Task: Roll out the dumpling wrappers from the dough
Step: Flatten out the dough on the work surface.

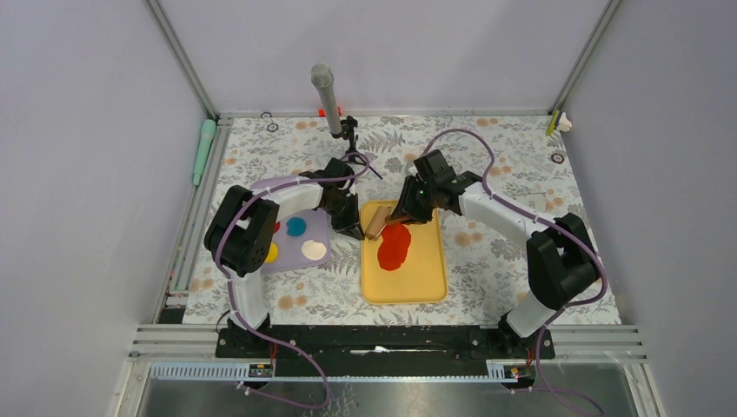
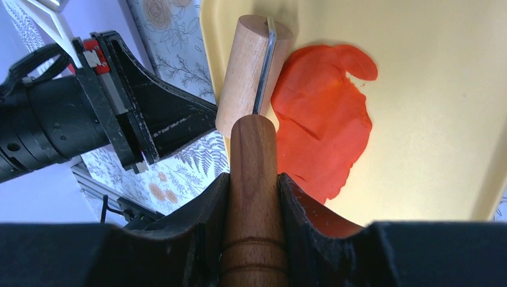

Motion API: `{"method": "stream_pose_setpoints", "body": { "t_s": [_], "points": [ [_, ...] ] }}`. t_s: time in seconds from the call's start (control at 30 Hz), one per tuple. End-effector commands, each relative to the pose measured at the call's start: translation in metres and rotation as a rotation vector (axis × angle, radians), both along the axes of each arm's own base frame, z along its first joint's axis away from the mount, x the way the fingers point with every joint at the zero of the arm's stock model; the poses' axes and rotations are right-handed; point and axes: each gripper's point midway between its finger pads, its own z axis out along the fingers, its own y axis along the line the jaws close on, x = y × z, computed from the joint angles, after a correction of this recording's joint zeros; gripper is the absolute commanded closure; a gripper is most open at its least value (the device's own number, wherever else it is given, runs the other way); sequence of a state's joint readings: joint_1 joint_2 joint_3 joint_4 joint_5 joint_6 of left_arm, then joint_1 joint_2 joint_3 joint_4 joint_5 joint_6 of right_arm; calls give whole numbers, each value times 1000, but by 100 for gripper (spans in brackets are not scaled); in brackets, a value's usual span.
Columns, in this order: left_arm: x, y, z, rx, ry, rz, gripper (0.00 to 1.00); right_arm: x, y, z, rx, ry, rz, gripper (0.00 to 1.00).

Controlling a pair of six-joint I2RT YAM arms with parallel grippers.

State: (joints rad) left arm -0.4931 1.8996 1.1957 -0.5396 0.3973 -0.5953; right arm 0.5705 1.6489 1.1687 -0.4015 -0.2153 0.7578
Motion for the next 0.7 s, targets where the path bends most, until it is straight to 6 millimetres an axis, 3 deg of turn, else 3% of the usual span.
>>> {"method": "stream_pose_setpoints", "body": {
  "t_s": [0.0, 0.33, 0.67],
  "points": [
    [8, -3, 10, -21, -61, 1, 100, -29, -27, -20, -104, 61, -14, 100],
    [9, -2, 9, -19, -62, 8, 100, -59, -65, -46, -134, 161, -68, 100],
    [10, -1, 9, -23, -60, 10, 100, -65, -88, -53, -132, 187, -112, 100]
  ]
}}
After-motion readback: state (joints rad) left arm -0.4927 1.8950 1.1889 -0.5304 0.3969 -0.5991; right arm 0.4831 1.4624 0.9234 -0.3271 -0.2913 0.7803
